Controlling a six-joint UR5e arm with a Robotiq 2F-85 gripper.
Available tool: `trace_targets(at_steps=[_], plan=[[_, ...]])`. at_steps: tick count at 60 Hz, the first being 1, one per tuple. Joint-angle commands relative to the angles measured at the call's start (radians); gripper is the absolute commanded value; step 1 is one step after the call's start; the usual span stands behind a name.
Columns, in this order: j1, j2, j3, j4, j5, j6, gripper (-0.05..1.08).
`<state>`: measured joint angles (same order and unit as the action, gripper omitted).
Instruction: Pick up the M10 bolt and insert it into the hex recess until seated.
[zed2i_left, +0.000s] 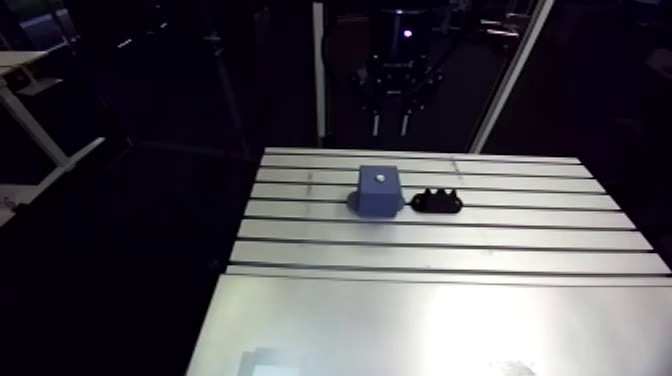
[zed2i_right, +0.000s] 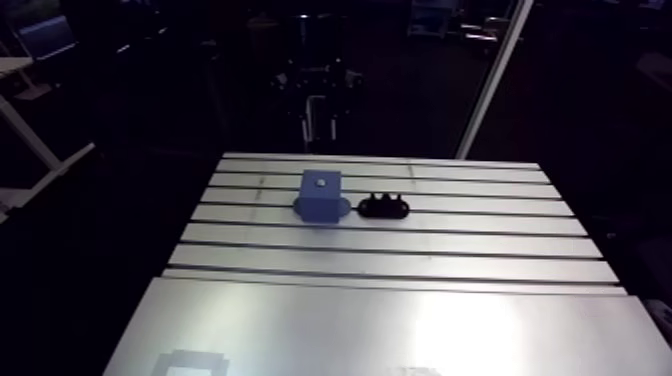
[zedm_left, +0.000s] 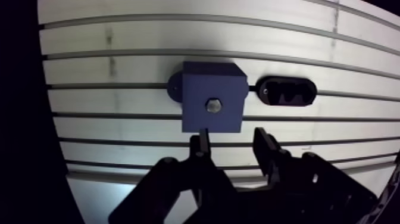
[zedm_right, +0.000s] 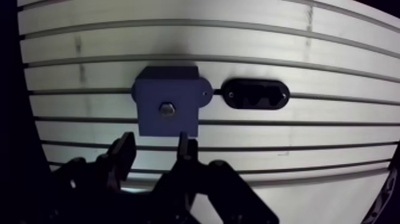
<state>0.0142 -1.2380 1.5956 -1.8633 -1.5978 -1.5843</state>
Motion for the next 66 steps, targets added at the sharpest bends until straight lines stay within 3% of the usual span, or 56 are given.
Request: trace_targets(at_steps=[1, 66], plan=[[0.0, 0.014, -0.004, 0.009, 0.014, 0.071, 1.08], [0.001, 0.059, 0.061, -0.082, 0.008, 0.073, 1.08]])
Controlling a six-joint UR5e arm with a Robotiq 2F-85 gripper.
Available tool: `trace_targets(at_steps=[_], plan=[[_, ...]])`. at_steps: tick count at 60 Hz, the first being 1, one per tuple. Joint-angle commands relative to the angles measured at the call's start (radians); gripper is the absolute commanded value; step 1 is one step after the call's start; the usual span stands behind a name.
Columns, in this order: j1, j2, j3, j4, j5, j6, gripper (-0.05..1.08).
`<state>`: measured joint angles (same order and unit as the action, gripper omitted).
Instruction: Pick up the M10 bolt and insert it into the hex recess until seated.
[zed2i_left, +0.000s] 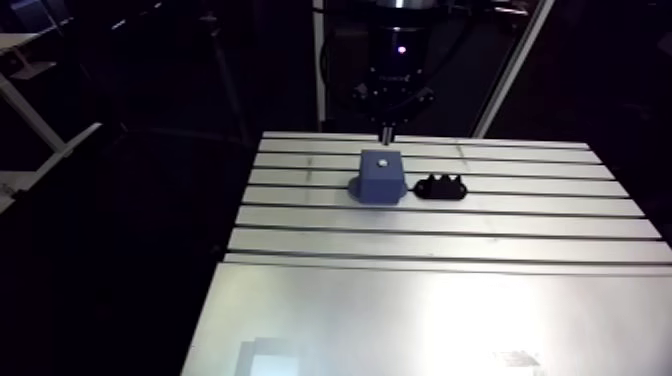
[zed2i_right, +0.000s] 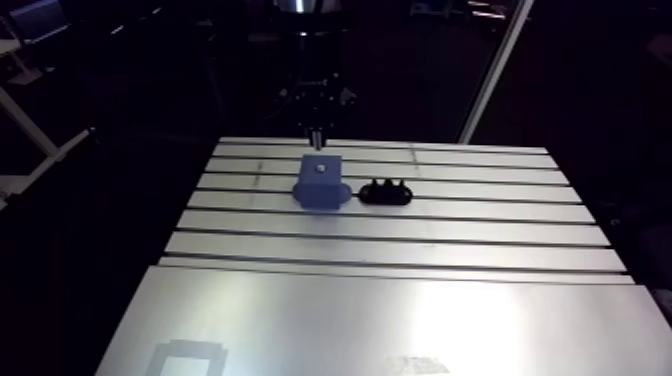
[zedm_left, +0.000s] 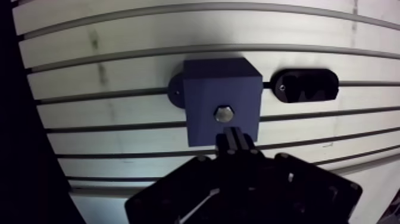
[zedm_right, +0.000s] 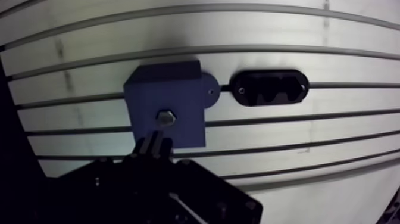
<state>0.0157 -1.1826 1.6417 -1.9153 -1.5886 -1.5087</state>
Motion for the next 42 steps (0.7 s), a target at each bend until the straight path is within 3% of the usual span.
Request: trace_targets(at_steps=[1, 42], plan=[[0.0, 0.004, 0.018, -0.032, -0.001, -0.003, 1.08], [-0.005, 0.022, 0.04, -0.067, 0.003, -0.031, 1.08]])
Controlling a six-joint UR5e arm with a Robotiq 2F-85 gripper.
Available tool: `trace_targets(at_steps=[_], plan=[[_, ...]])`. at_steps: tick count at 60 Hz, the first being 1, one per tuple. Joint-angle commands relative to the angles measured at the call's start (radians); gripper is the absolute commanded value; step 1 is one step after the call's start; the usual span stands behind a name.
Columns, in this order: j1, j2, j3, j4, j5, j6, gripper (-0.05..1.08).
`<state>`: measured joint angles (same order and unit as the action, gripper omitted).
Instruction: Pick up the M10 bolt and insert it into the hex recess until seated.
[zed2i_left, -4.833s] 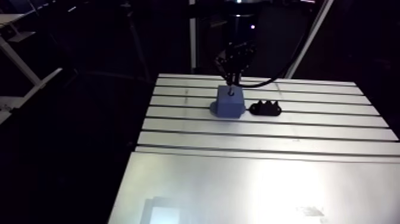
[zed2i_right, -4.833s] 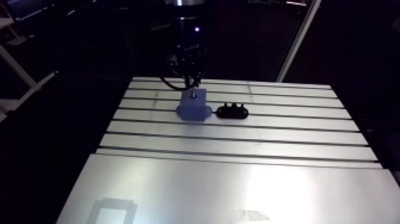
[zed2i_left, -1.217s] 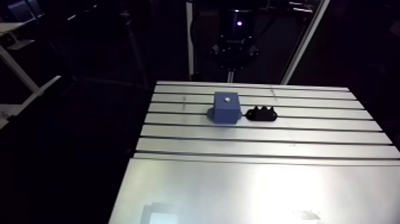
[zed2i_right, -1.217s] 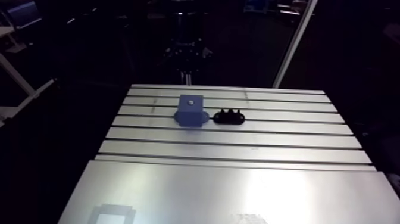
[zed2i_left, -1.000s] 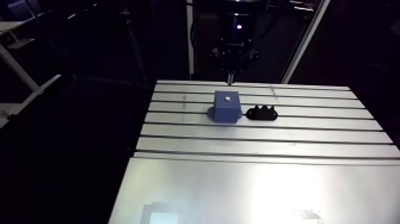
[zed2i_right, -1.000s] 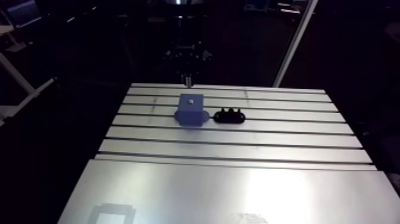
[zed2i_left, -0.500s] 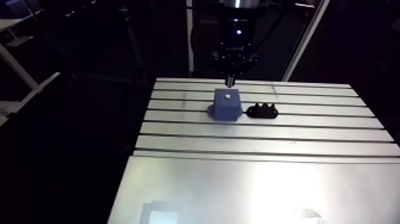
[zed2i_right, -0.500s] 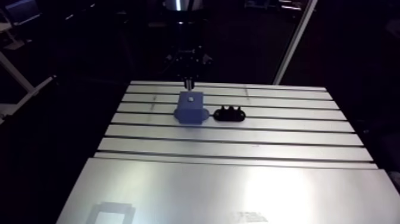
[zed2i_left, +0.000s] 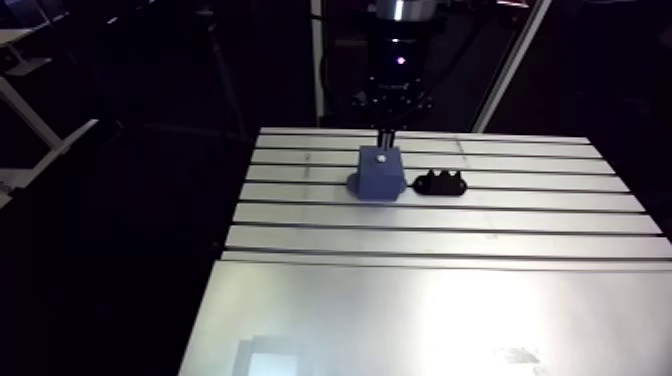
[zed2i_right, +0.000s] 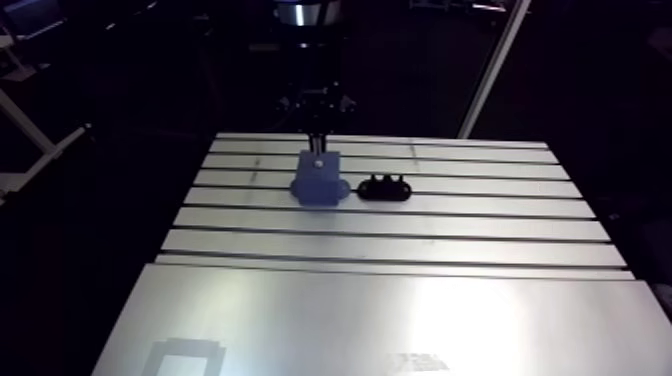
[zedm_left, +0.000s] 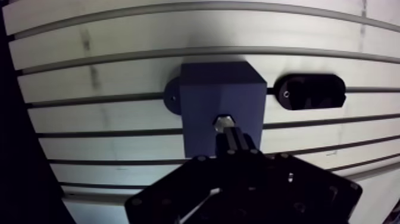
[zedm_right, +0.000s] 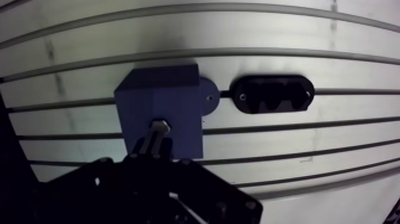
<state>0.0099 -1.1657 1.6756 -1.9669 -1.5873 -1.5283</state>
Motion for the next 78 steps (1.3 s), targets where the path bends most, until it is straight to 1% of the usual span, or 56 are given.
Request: trace_targets(at_steps=[1, 78], plan=[[0.001, 0.005, 0.008, -0.016, 0.002, -0.011, 1.08], [0.002, 0.022, 0.022, -0.031, 0.0, -0.014, 1.08]])
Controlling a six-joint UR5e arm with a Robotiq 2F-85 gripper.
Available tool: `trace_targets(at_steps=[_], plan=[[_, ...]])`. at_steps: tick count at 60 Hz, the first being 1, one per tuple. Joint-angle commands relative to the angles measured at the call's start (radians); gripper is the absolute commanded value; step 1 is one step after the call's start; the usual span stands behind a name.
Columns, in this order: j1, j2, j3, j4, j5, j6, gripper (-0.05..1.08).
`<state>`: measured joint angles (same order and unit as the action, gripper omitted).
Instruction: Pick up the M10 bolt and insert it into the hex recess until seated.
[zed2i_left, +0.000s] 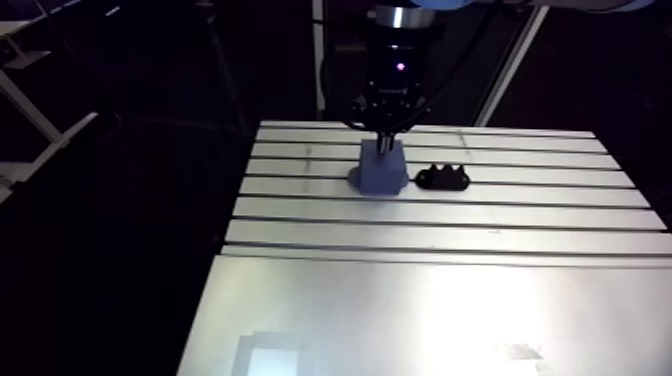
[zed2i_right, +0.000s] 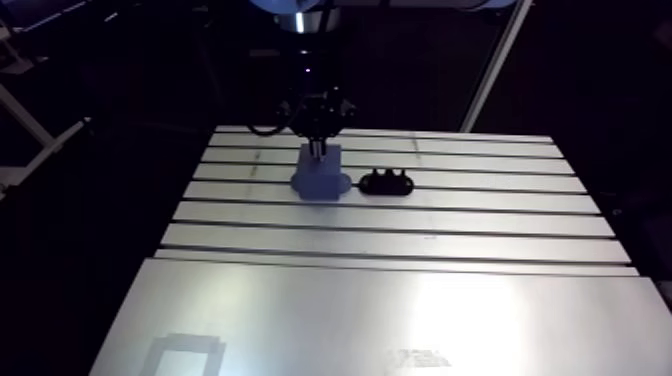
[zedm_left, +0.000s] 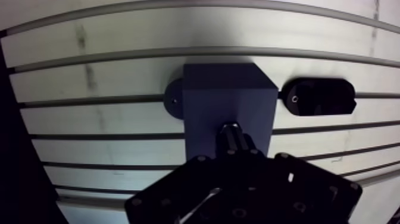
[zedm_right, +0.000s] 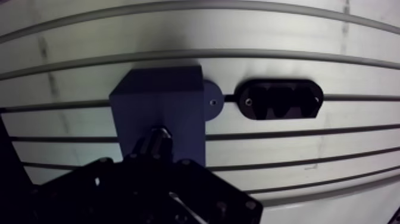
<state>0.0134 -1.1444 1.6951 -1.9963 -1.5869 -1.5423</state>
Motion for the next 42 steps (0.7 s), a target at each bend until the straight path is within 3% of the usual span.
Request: trace_targets(at_steps=[1, 42], plan=[[-0.001, 0.001, 0.002, -0.002, 0.0, 0.0, 1.08], [-0.001, 0.001, 0.004, -0.002, -0.002, -0.002, 1.08]])
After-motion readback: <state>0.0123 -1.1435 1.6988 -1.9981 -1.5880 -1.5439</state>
